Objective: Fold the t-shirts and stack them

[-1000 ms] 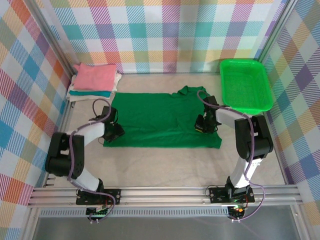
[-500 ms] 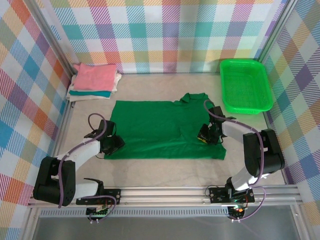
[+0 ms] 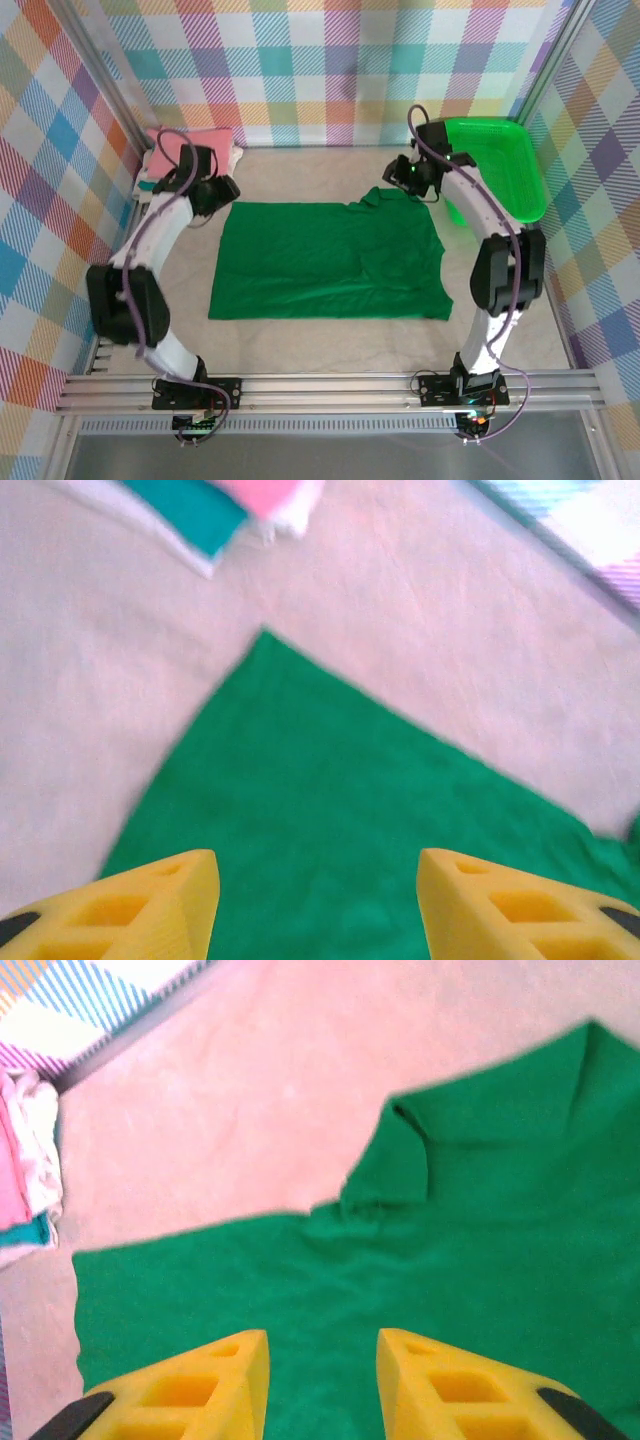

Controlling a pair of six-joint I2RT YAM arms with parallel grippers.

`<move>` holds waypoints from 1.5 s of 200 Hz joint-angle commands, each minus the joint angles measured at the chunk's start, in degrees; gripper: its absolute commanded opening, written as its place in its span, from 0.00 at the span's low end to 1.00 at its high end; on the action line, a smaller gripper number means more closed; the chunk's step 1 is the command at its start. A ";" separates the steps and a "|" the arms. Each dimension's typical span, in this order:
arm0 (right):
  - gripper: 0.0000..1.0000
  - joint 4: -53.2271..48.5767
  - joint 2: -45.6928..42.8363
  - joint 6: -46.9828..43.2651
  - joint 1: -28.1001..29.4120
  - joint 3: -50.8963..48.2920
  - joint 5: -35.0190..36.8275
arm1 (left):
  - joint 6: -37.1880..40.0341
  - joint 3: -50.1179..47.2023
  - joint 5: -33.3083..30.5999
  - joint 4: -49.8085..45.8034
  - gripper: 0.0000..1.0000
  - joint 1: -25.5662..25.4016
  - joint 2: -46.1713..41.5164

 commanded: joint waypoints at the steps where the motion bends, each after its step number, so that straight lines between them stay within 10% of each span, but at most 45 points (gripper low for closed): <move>1: 0.36 -4.56 7.74 -2.71 -1.59 8.50 -2.55 | 6.35 7.94 -3.42 -6.23 0.55 0.41 10.78; 51: 0.38 -10.99 20.34 -4.74 -1.78 24.84 -5.52 | 8.04 25.98 -4.72 -12.17 0.57 0.37 29.08; 135: 0.37 -2.59 13.79 -3.57 -1.77 11.66 -7.97 | 8.00 37.68 -4.28 -15.96 0.59 0.14 43.51; 206: 0.37 -1.19 12.16 -3.62 -1.83 8.29 -6.92 | 9.51 38.26 -4.89 -14.29 0.06 -1.11 43.06; 300: 0.38 -13.75 26.82 -2.00 -3.18 29.31 -5.23 | 9.08 33.34 -6.19 -11.94 0.00 -2.73 32.82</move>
